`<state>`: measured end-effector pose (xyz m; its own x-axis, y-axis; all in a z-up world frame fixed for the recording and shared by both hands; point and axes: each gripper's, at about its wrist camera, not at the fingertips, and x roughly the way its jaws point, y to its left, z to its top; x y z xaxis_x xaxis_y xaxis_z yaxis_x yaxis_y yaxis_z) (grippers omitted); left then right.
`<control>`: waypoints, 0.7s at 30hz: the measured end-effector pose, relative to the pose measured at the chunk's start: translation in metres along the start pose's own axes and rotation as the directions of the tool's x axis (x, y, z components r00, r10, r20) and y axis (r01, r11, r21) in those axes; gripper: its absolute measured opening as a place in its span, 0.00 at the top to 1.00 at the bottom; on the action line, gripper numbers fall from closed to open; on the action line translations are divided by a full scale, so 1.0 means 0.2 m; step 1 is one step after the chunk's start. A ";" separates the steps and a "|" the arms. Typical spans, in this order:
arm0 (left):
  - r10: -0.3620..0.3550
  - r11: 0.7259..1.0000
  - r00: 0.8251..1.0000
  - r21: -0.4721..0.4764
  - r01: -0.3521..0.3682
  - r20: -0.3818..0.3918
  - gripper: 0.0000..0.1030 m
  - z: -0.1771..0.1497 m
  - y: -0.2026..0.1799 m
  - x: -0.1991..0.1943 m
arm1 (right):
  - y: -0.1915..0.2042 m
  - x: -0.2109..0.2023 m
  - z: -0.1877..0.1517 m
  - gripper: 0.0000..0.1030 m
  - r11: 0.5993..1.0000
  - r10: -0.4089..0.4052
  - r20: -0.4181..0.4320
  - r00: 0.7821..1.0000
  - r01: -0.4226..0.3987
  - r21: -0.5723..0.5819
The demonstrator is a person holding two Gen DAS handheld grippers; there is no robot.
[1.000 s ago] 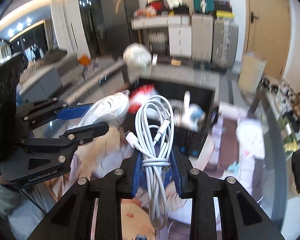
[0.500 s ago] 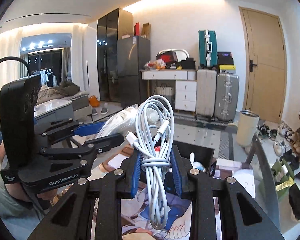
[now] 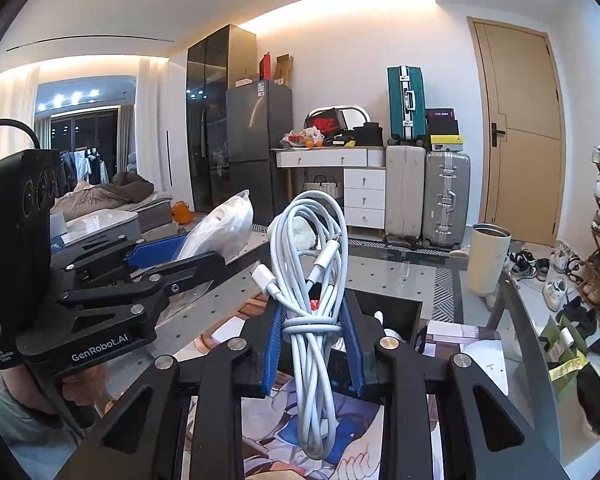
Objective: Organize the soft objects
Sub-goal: 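Lift the white cable and bagged rope up toward the black box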
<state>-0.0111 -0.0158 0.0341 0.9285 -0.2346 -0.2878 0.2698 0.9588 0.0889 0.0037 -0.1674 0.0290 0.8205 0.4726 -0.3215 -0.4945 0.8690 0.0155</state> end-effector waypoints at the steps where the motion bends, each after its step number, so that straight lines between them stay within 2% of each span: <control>1: 0.000 1.000 1.000 -0.003 0.000 -0.001 0.65 0.00 0.00 0.00 | 0.00 0.00 0.00 0.73 1.000 -0.007 0.001 1.000 0.007 0.001; 7: -0.040 0.998 0.999 -0.043 0.039 -0.022 0.65 0.01 0.01 0.03 | 0.00 0.00 0.03 0.73 0.999 -0.028 -0.001 1.000 0.028 0.020; 21: -0.005 0.992 0.999 -0.128 0.010 0.042 0.65 0.20 0.16 0.32 | -0.01 0.25 0.24 0.73 0.997 -0.075 0.071 0.995 0.076 -0.009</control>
<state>0.0681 -0.0065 0.0571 0.9370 -0.2458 -0.2483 0.2445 0.9690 -0.0365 0.0590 -0.1380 0.0583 0.8737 0.4153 -0.2534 -0.4335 0.9010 -0.0179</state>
